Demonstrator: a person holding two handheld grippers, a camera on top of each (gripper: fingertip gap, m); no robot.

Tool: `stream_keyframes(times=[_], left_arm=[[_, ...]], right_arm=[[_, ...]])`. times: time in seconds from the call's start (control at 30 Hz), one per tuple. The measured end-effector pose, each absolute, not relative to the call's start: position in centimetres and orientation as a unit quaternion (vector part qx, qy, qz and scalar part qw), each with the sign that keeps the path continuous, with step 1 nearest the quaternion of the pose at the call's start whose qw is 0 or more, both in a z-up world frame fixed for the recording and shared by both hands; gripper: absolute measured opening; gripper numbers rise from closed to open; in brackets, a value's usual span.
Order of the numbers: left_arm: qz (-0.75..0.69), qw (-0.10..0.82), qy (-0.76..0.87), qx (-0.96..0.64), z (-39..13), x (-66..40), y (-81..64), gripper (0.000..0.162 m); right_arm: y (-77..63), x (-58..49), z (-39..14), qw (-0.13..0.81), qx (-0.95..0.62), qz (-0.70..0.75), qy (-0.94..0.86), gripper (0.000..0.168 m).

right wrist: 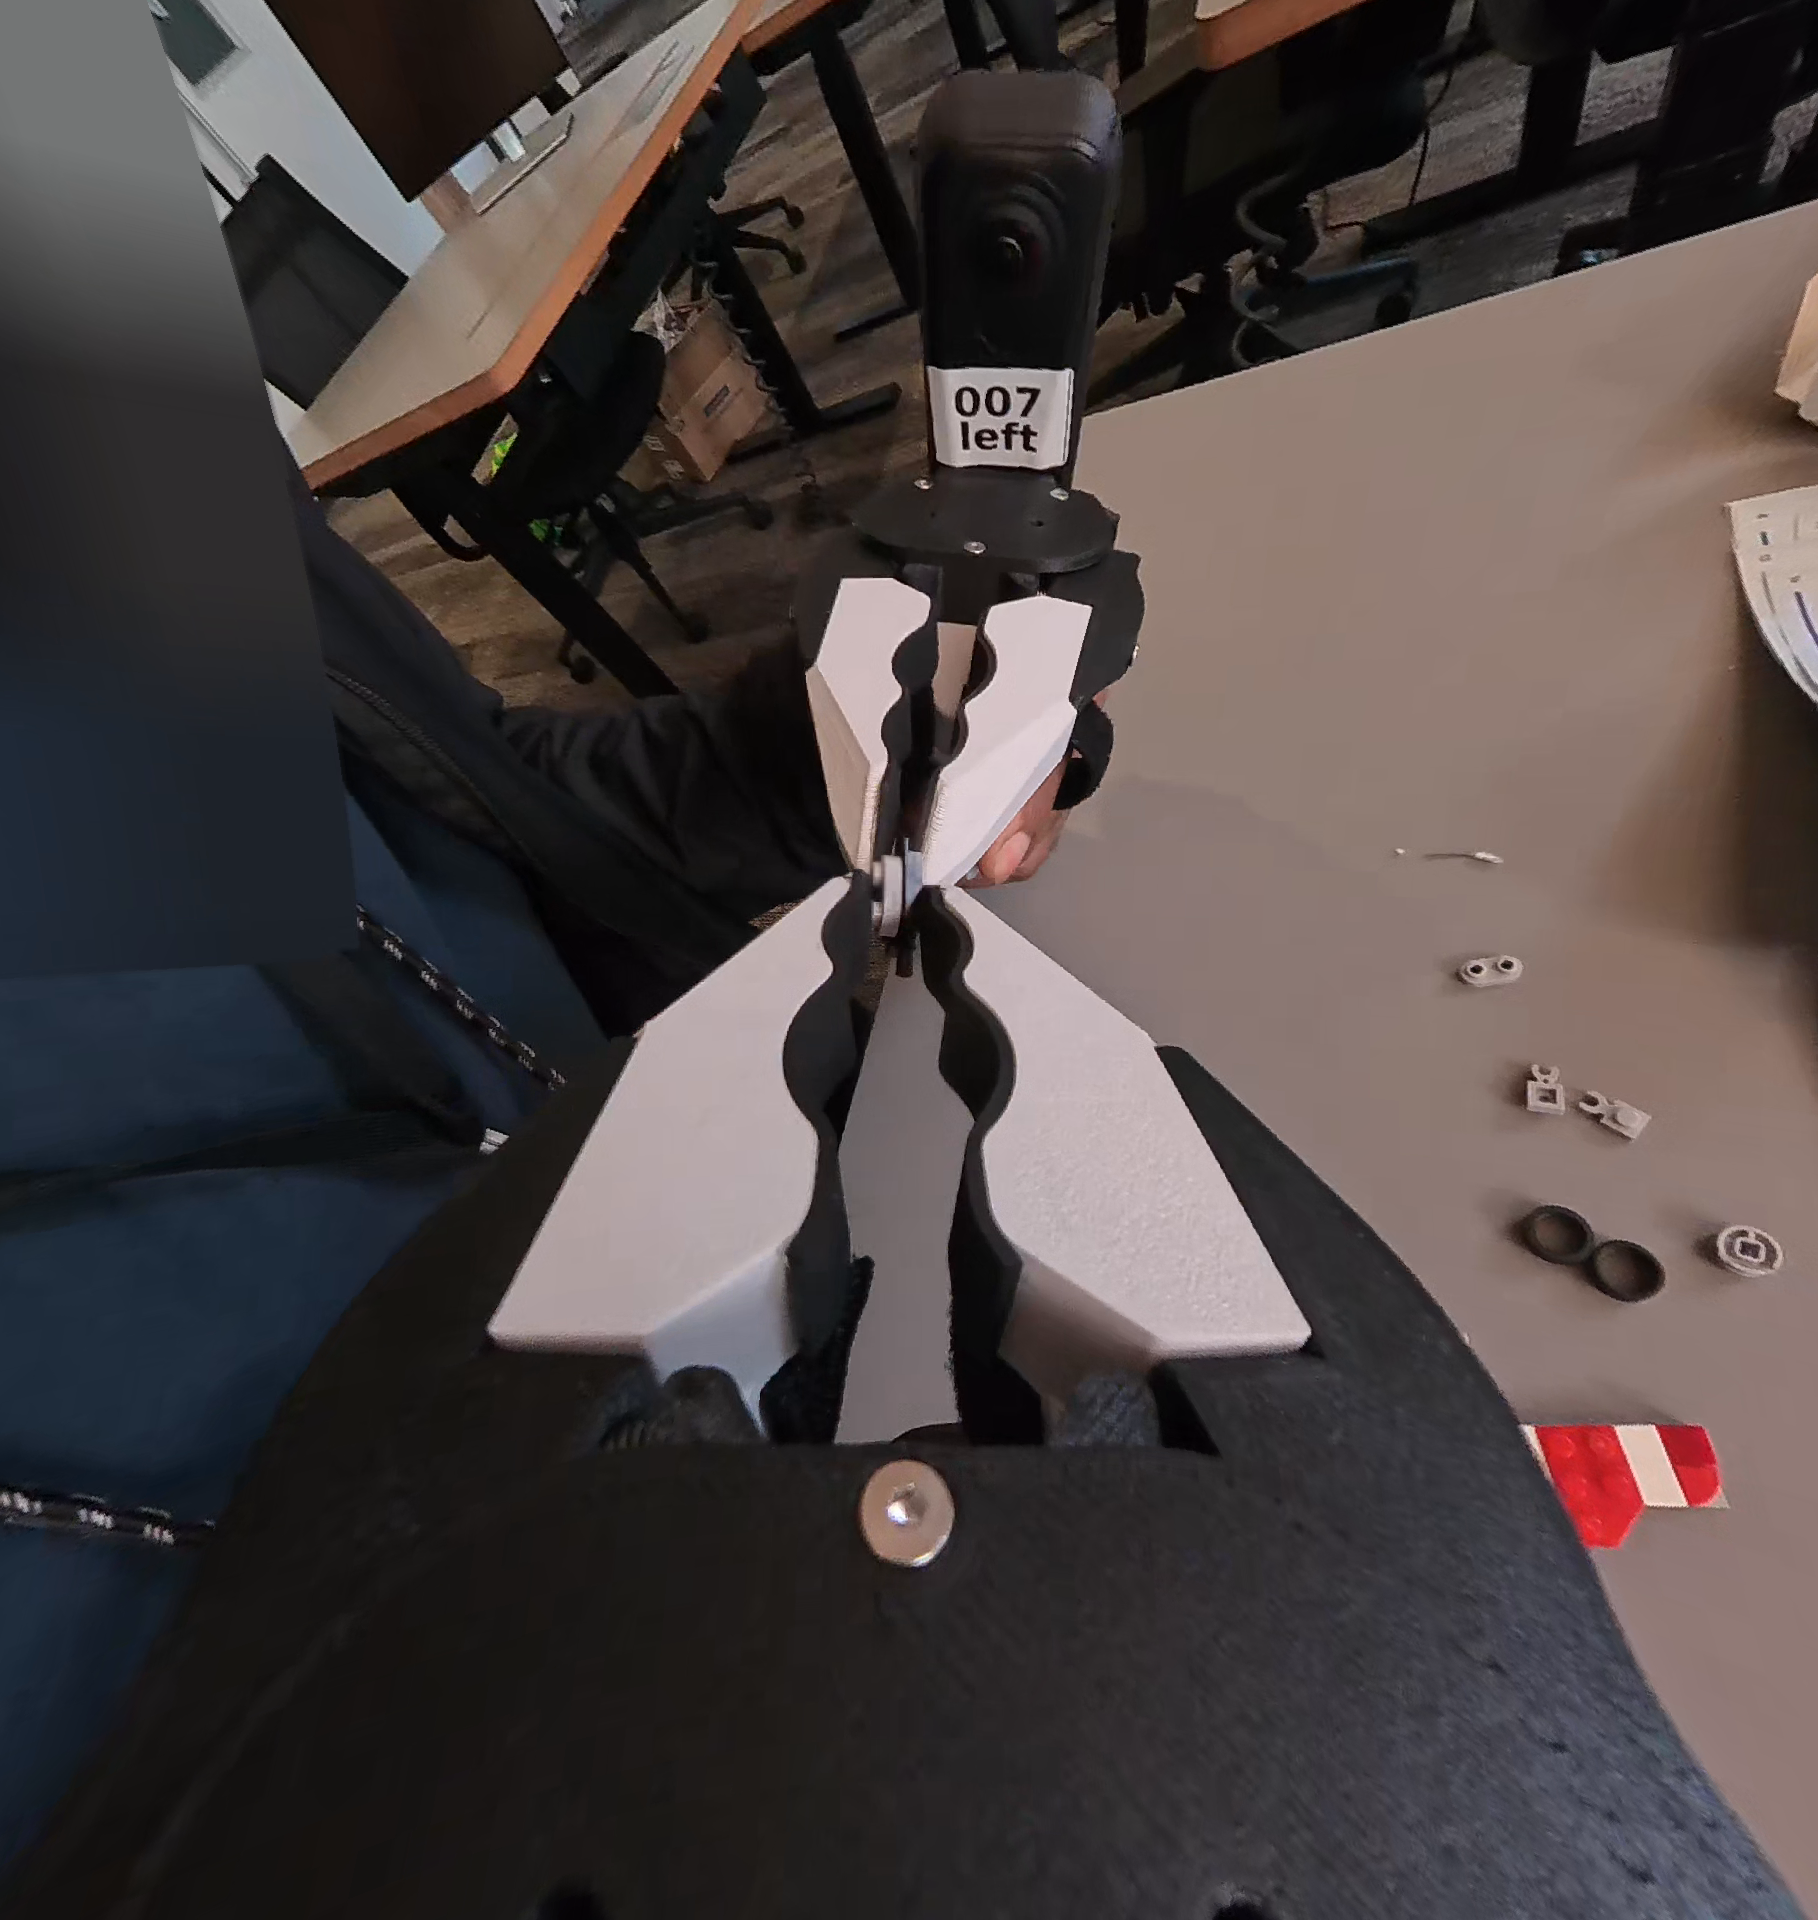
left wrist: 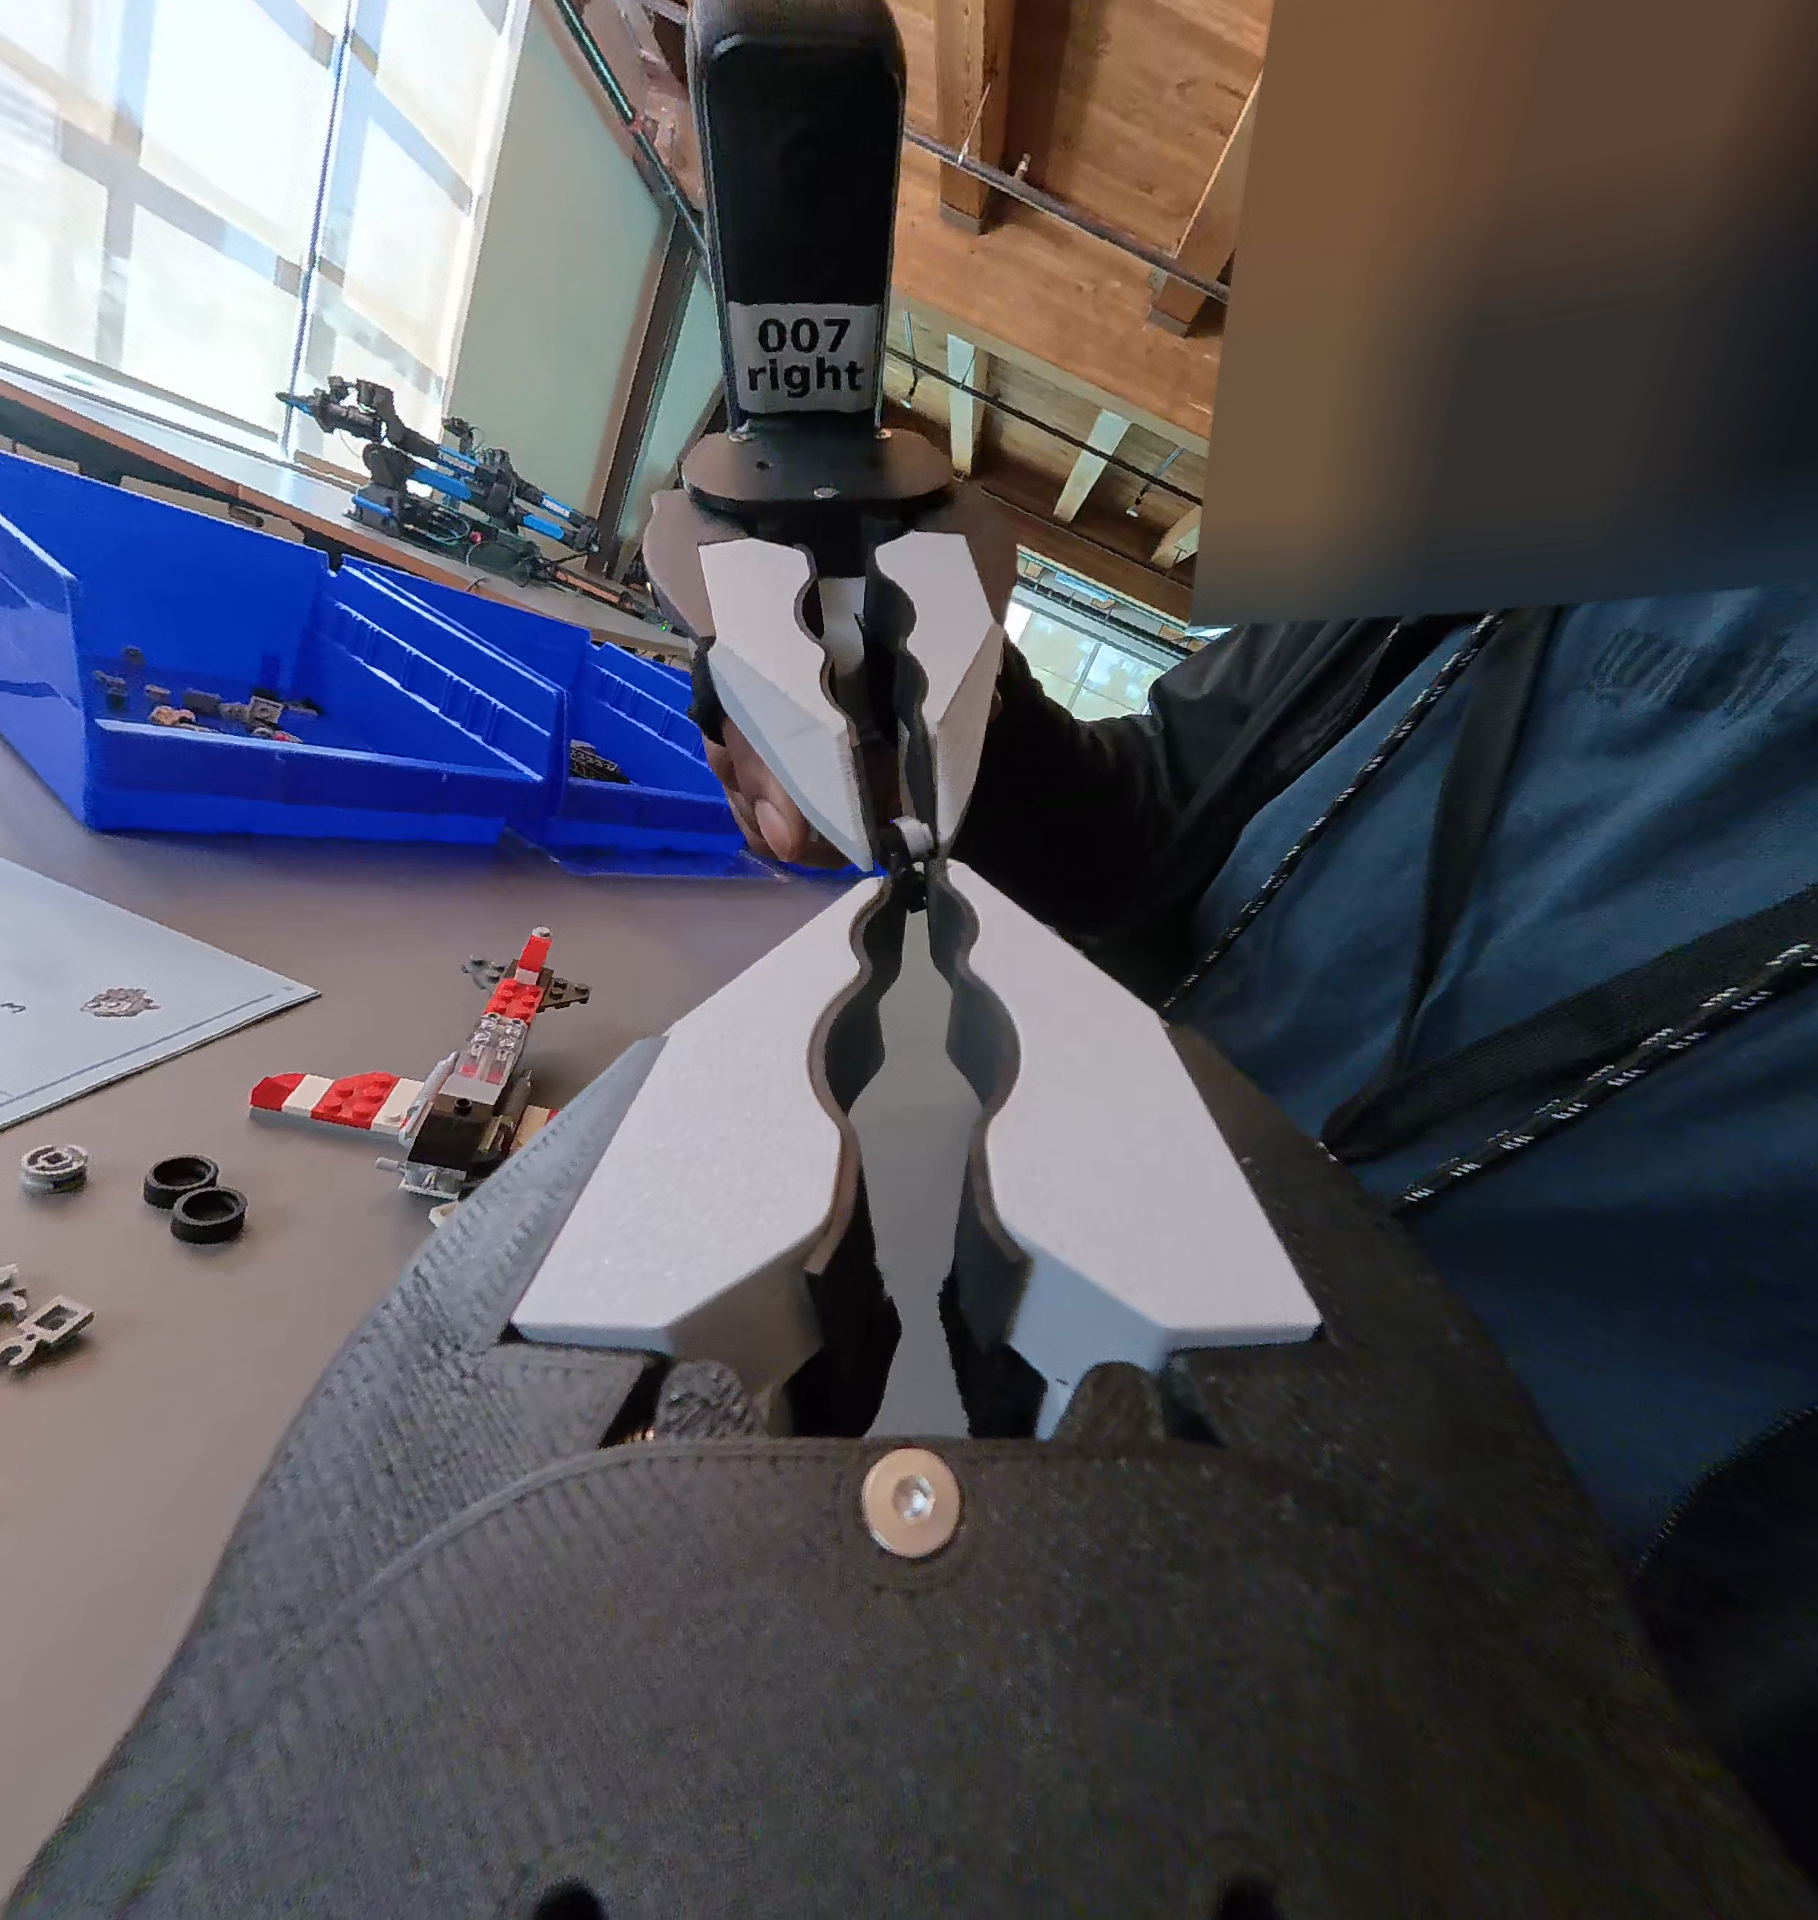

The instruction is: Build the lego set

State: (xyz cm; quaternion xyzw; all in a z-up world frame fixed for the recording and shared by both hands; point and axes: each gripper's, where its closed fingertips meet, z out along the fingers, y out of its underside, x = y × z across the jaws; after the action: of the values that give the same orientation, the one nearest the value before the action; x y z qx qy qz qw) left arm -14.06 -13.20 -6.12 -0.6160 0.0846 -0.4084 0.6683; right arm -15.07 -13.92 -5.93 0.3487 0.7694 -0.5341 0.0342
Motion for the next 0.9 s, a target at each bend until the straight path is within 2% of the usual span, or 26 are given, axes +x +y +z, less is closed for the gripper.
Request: stream_keyframes(times=[0.6,0.73,0.9], left_arm=[[-0.426,0.668,0.070,-0.606,-6.29,-14.62,-13.24,0.004],[-0.420,0.674,0.065,-0.605,-6.21,-14.91,-13.22,0.004],[-0.419,0.680,0.072,-0.597,-5.83,-14.79,-13.38,0.004]], right_arm=[[-13.95,-15.39,-6.02,-0.026,0.340,-0.521,0.783,0.009],[-13.97,-15.18,-5.94,-0.024,0.344,-0.527,0.777,0.018],[-13.78,-15.47,-5.80,-0.024,0.361,-0.536,0.763,0.017]])
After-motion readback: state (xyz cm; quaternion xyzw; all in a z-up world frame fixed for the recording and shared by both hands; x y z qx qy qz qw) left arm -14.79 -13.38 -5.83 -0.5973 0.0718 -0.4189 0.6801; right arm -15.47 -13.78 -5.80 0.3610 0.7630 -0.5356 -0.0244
